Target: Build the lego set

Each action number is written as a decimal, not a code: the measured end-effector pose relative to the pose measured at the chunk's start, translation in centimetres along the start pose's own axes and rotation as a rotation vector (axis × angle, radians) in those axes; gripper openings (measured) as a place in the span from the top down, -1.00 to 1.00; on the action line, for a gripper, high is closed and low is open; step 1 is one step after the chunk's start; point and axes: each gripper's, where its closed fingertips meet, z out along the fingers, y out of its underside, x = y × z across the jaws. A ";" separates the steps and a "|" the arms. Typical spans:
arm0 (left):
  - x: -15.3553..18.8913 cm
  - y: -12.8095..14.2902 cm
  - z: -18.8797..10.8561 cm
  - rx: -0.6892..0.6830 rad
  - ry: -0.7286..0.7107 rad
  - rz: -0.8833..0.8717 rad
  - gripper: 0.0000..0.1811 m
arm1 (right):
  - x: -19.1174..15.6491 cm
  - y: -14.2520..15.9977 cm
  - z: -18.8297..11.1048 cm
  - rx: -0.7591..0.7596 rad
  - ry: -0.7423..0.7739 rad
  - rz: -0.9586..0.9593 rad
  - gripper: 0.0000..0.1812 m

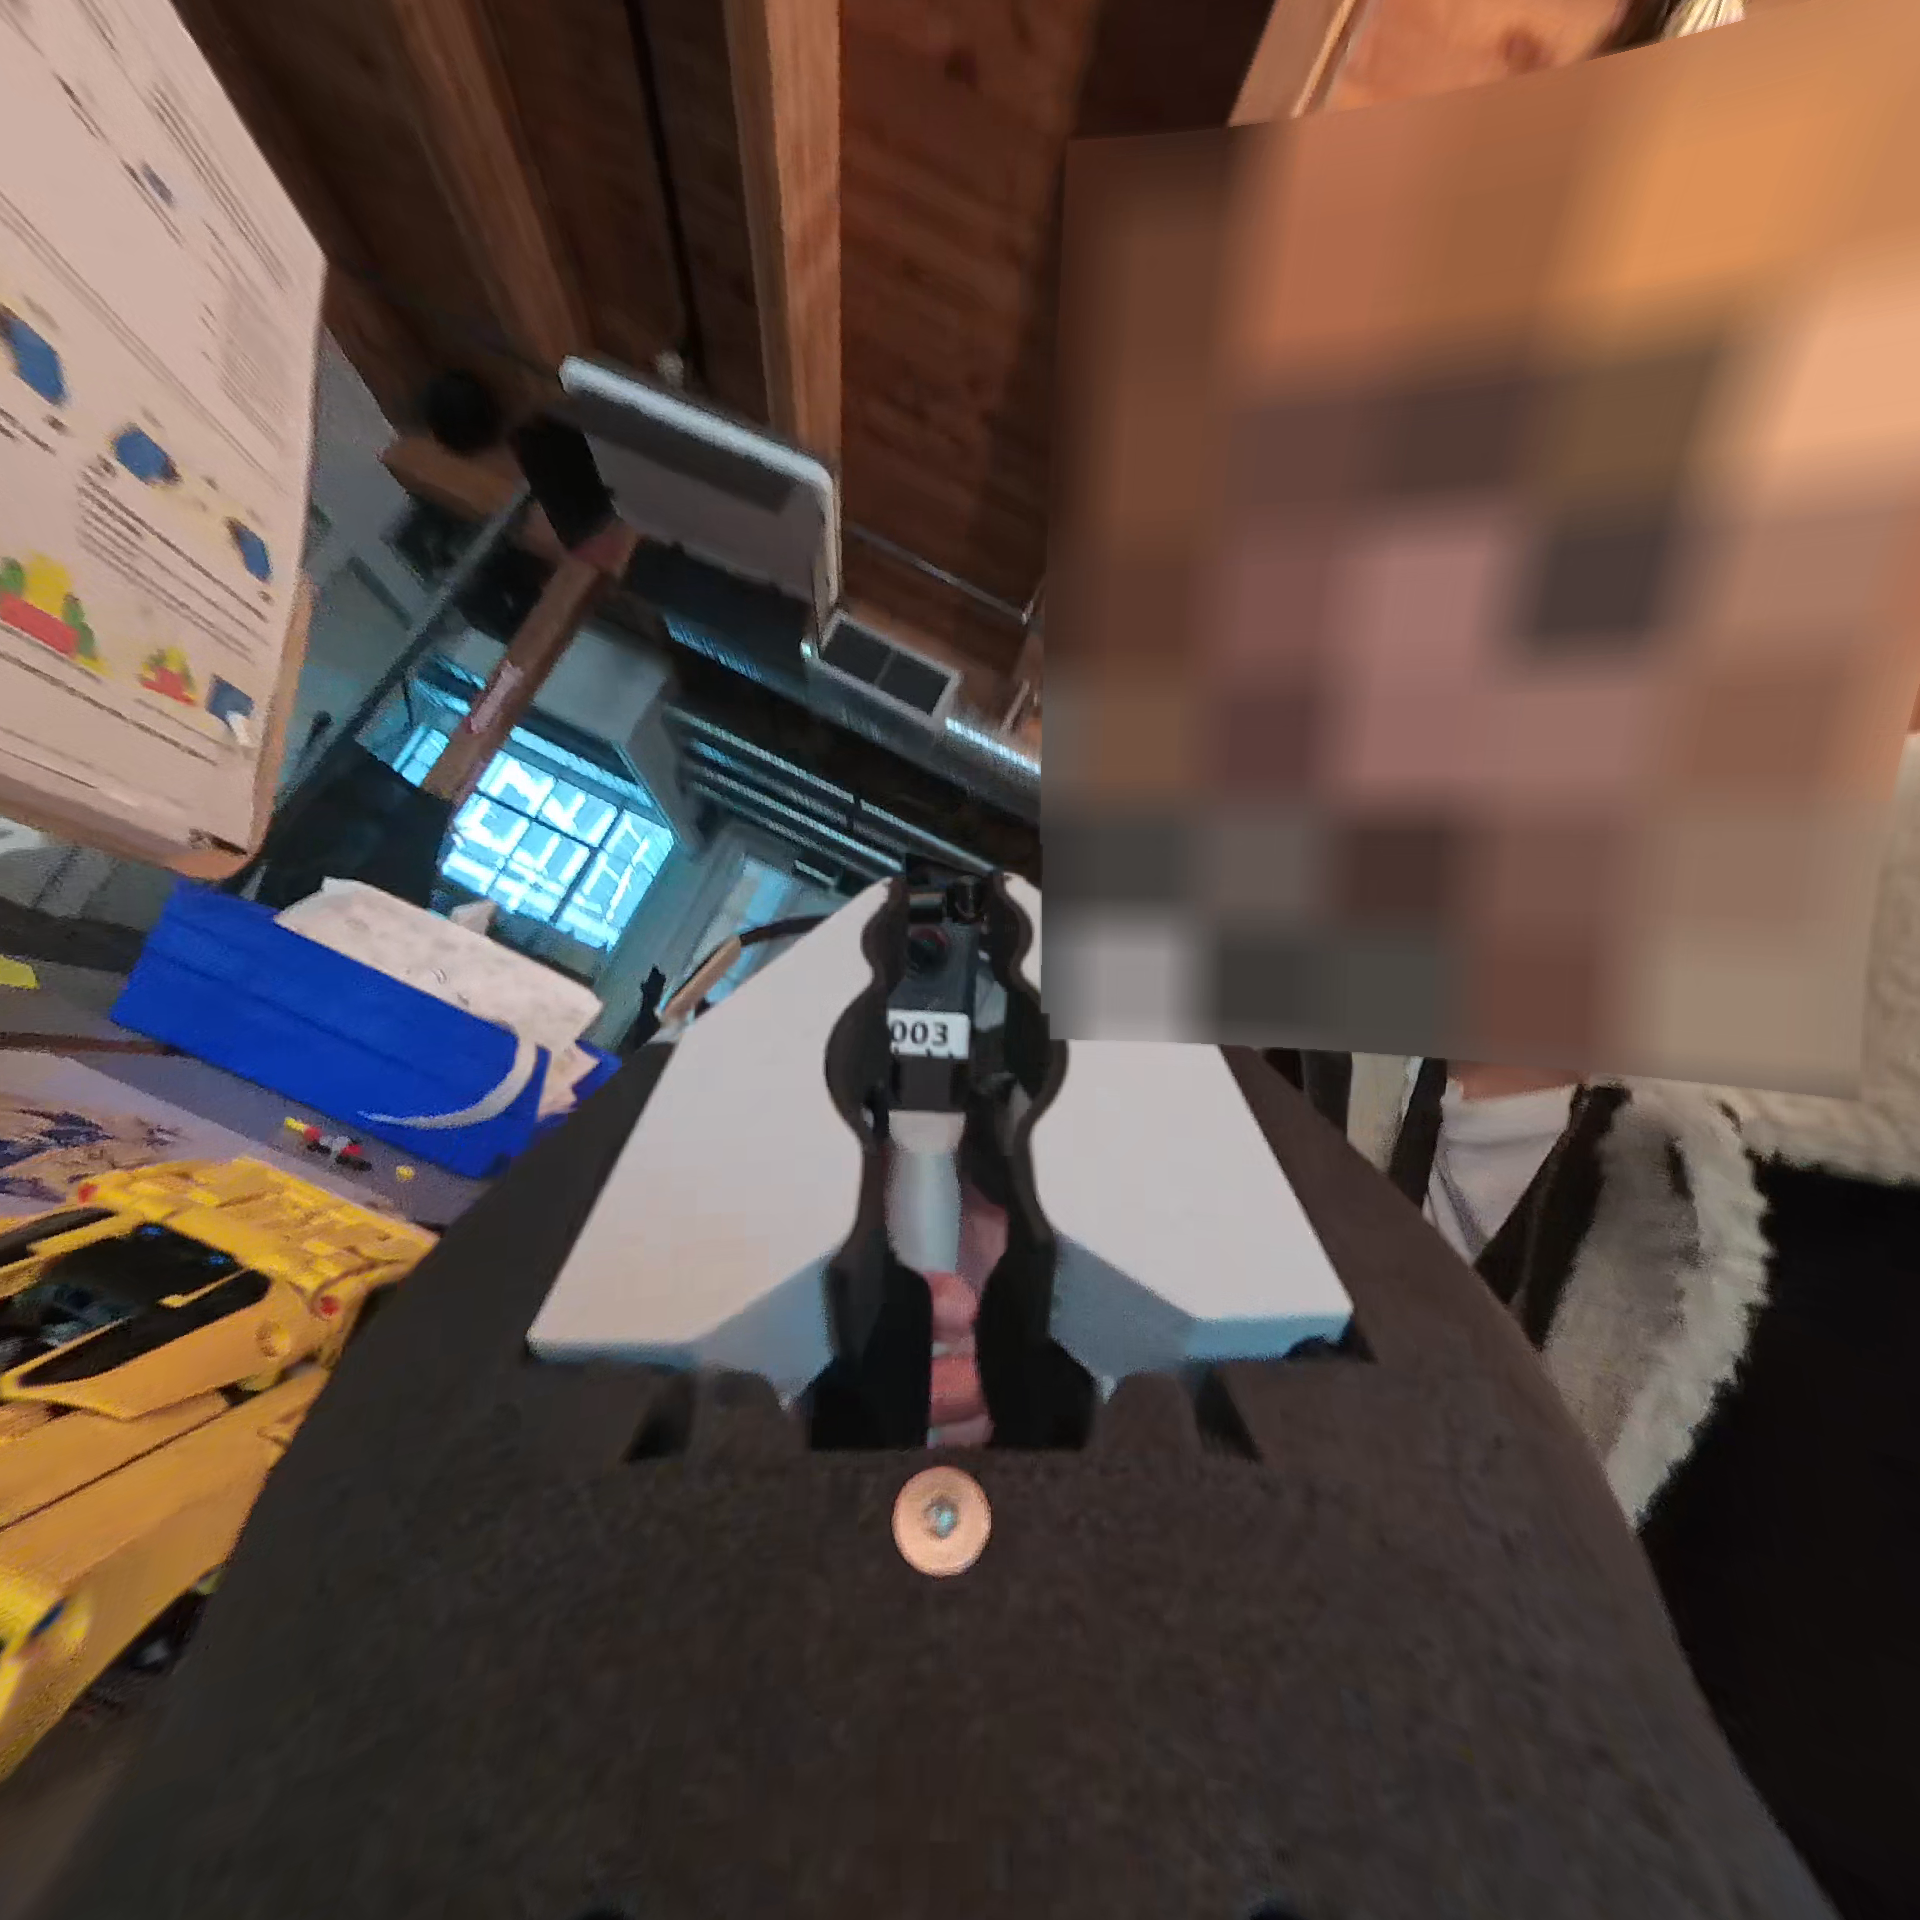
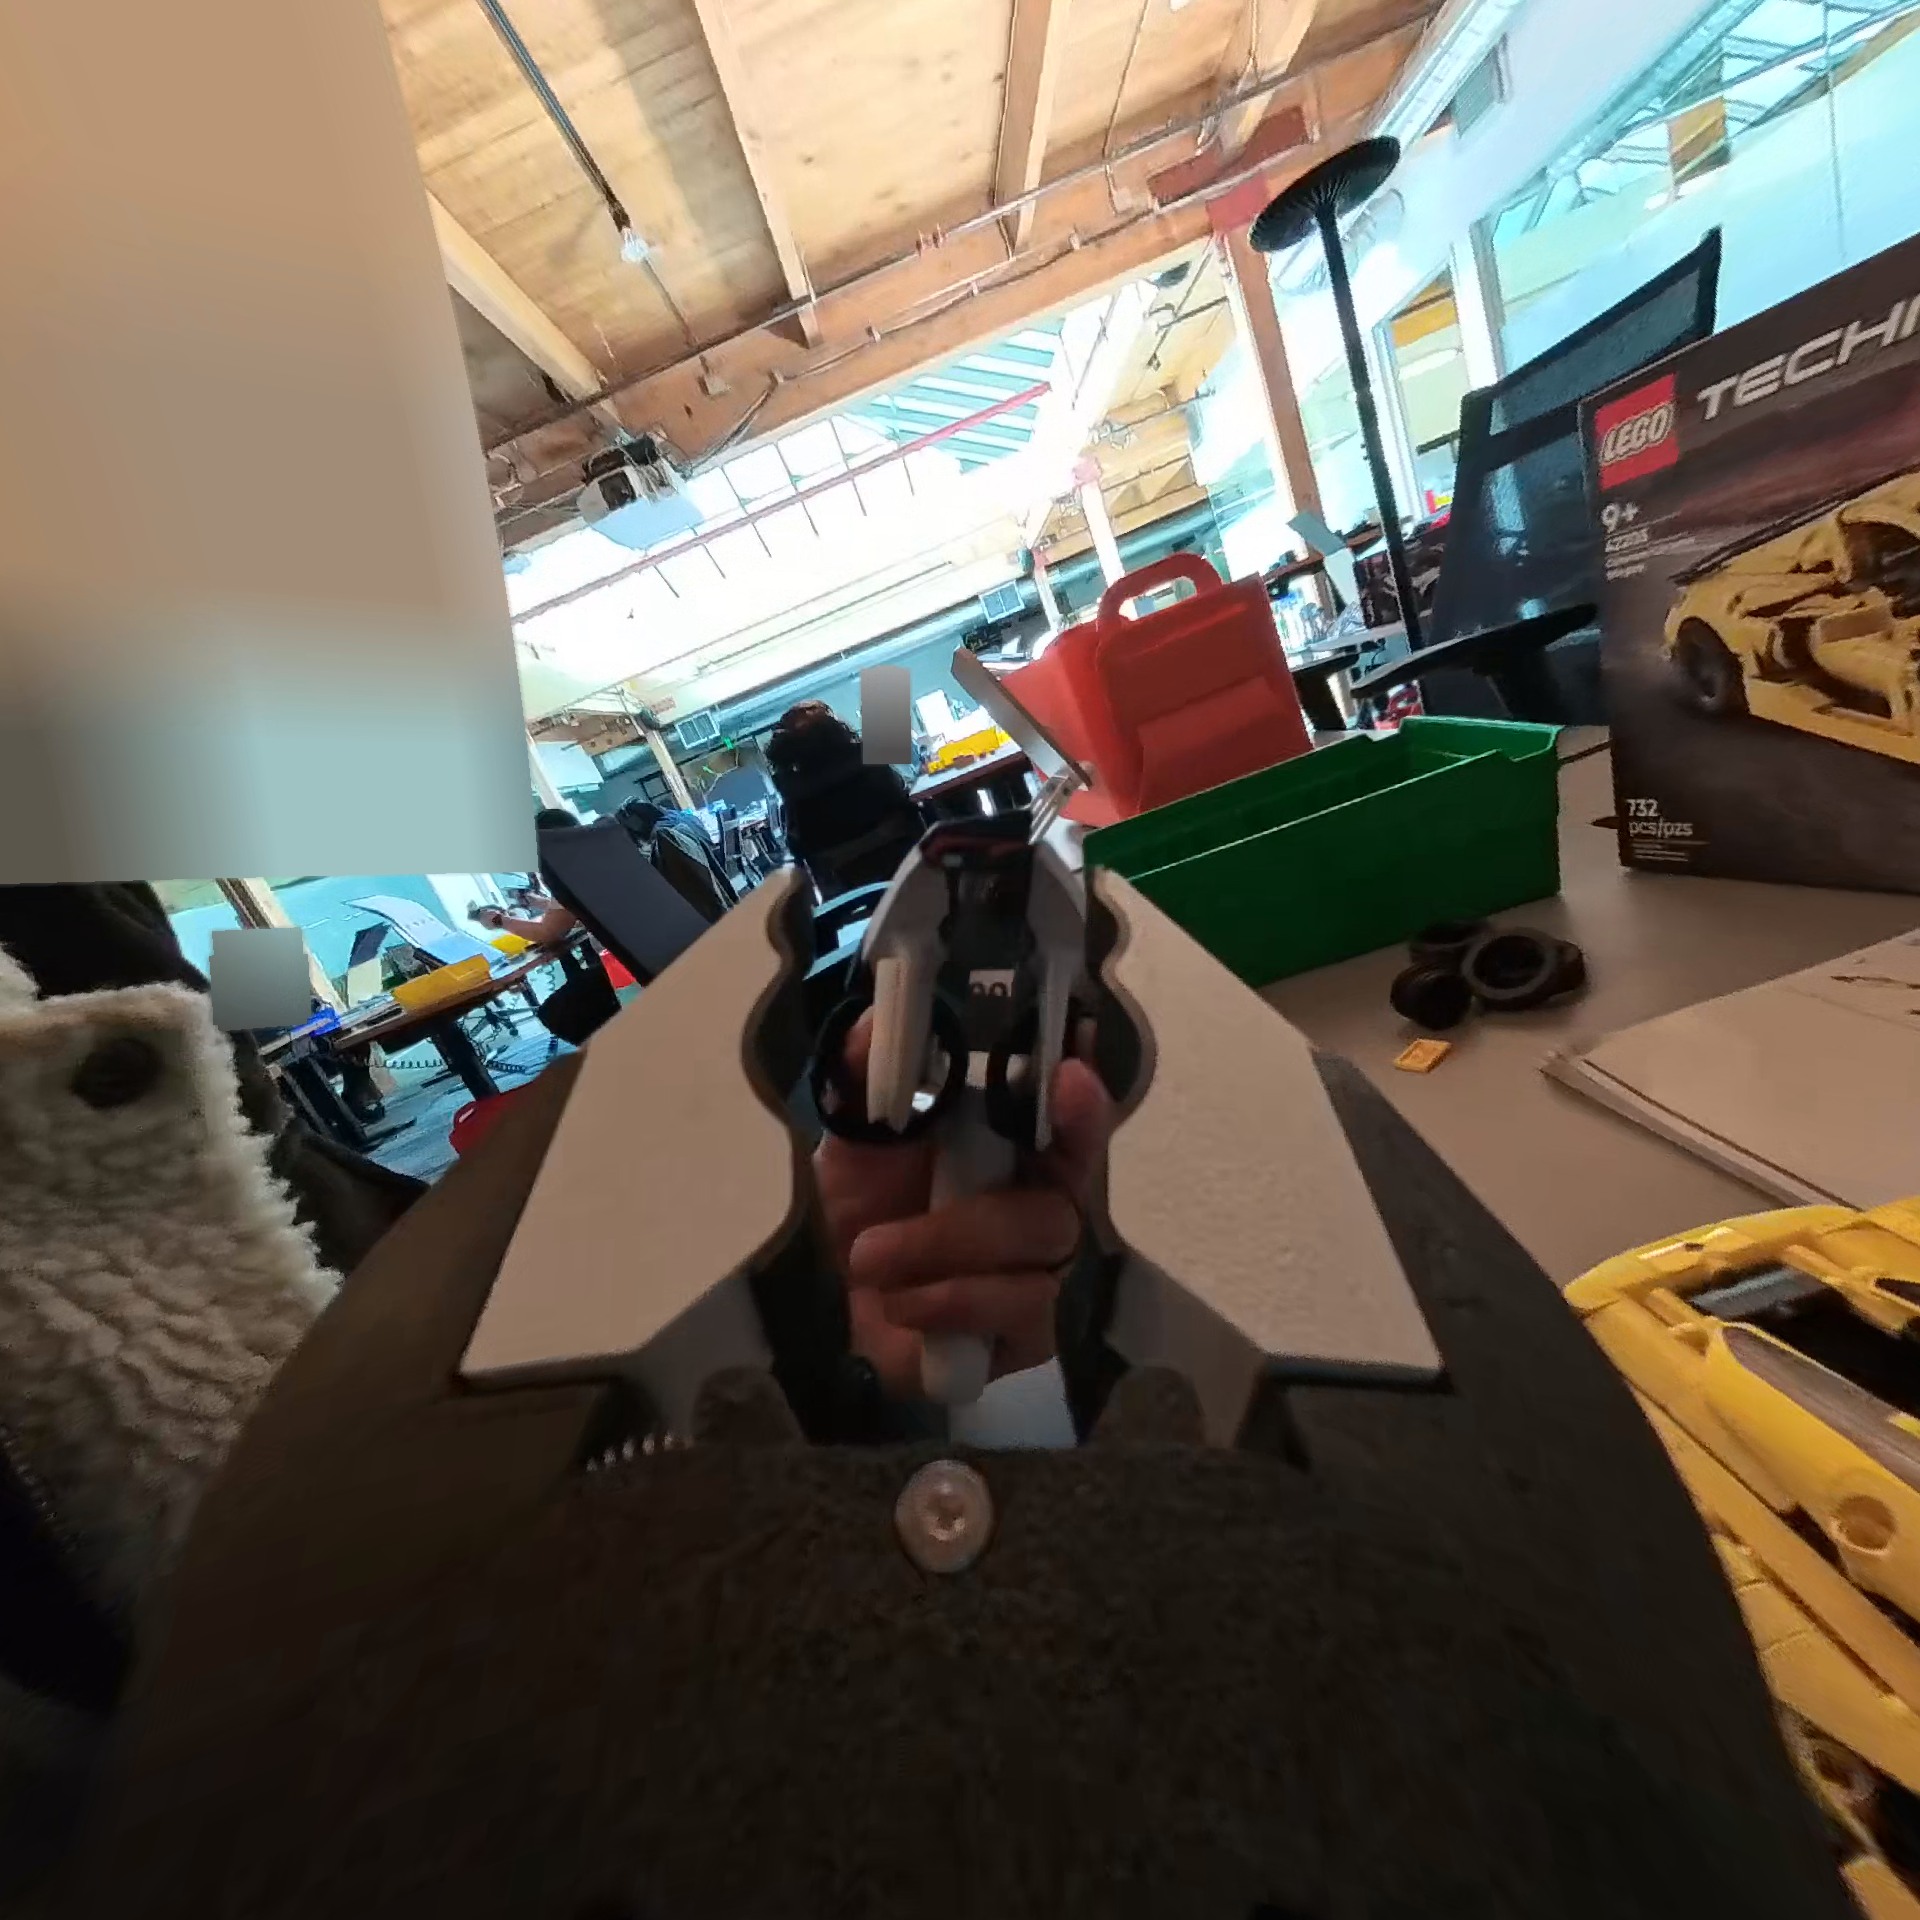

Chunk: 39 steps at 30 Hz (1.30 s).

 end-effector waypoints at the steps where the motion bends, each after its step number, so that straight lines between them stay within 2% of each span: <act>1: 0.1 0.4 0.2 -0.018 0.007 -0.004 0.84 | 0.0 -0.1 -0.1 0.003 -0.002 -0.005 0.47; 7: 0.3 1.7 0.8 -0.081 0.019 -0.014 0.84 | -0.5 0.1 -0.1 -0.012 -0.015 -0.078 0.57; 11: 0.2 2.2 1.0 -0.101 0.008 -0.004 0.84 | 0.1 0.0 -0.4 -0.016 0.027 -0.142 0.70; 16: 0.0 2.2 0.9 -0.094 -0.002 -0.023 0.84 | 0.2 0.1 -0.4 -0.029 0.044 -0.203 0.74; 21: -1.6 1.6 -0.2 -0.089 -0.133 0.019 0.81 | 1.5 0.7 -0.8 -0.122 0.100 -0.309 0.74; 22: -1.9 0.7 -0.9 -0.053 -0.181 0.043 0.80 | 1.9 1.2 -1.0 -0.172 0.116 -0.356 0.75; 24: -2.4 -1.5 -2.7 0.005 -0.291 0.111 0.81 | 3.3 4.2 -1.5 -0.408 0.137 -0.491 0.74; 27: -1.5 -3.7 -4.9 -0.017 -0.430 0.270 0.81 | 6.1 10.5 -4.0 -0.867 0.133 -0.627 0.73; 30: 1.0 -5.1 -6.1 -0.057 -0.516 0.376 0.81 | 6.9 14.3 -5.4 -1.113 0.084 -0.626 0.73; 34: 4.1 -4.6 -8.3 -0.124 -0.625 0.480 0.81 | 7.1 17.4 -6.9 -1.342 0.014 -0.597 0.73; 39: 6.5 -1.2 -11.5 -0.265 -0.728 0.538 0.80 | 7.0 17.9 -7.3 -1.405 -0.011 -0.583 0.72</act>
